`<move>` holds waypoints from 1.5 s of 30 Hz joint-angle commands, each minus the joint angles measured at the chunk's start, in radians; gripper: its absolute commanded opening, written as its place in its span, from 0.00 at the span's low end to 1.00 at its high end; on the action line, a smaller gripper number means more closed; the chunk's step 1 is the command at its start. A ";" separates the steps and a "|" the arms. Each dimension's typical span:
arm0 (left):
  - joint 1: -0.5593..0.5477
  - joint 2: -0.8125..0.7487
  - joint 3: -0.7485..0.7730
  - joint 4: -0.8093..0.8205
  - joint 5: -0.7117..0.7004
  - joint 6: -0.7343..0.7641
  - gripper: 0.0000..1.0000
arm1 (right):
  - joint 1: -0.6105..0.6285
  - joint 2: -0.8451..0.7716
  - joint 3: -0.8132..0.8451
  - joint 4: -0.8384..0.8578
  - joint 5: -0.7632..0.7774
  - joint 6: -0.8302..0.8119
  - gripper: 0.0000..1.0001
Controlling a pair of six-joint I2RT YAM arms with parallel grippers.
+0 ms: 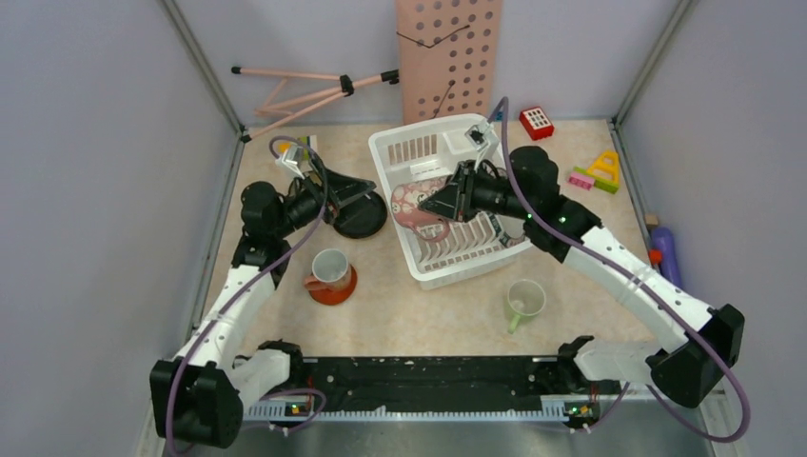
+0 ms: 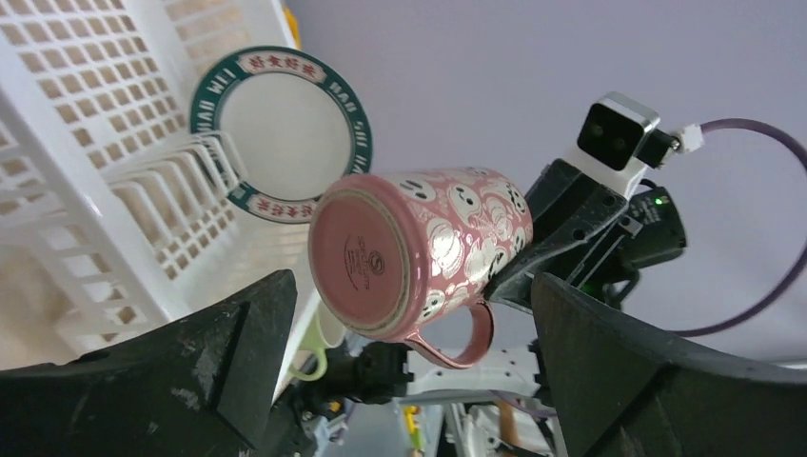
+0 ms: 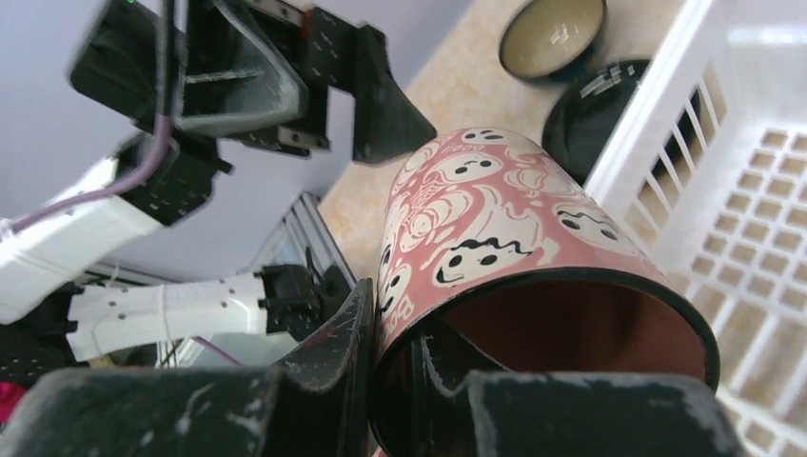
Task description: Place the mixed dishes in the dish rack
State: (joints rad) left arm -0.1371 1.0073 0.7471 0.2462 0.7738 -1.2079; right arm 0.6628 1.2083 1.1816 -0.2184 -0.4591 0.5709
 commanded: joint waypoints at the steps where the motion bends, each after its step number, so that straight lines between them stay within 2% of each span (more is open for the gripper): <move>1: 0.004 0.026 -0.045 0.351 0.096 -0.289 0.98 | -0.020 -0.062 -0.021 0.473 -0.011 0.070 0.00; 5: -0.006 0.027 -0.052 0.396 0.088 -0.320 0.97 | -0.030 -0.079 -0.094 0.611 0.075 0.123 0.00; 12: -0.082 0.028 -0.044 0.405 0.068 -0.317 0.93 | -0.035 -0.078 -0.167 0.846 0.133 0.196 0.00; 22: -0.226 0.109 -0.025 0.436 0.020 -0.321 0.89 | -0.037 0.042 -0.151 1.054 -0.005 0.322 0.00; 32: -0.305 0.191 0.031 0.487 -0.005 -0.321 0.76 | -0.035 0.095 -0.186 1.170 -0.044 0.365 0.00; 35: -0.326 0.220 0.044 0.499 -0.021 -0.319 0.65 | -0.036 0.107 -0.194 1.197 -0.054 0.371 0.00; 38: -0.336 0.240 0.048 0.523 -0.043 -0.318 0.42 | -0.035 0.107 -0.208 1.211 -0.056 0.366 0.00; 41: -0.338 0.243 0.062 0.516 -0.075 -0.253 0.00 | -0.035 0.087 -0.232 1.202 -0.042 0.333 0.00; 42: -0.337 0.241 0.077 0.465 -0.089 -0.204 0.00 | -0.035 0.076 -0.243 1.195 -0.034 0.316 0.08; 45: -0.336 0.223 0.125 0.239 -0.164 -0.031 0.00 | -0.038 0.023 -0.284 1.105 0.047 0.262 0.50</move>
State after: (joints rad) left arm -0.4686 1.2392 0.7883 0.6704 0.7136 -1.4837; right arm 0.6125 1.3319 0.9081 0.8124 -0.4667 0.8772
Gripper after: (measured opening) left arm 0.243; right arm 0.317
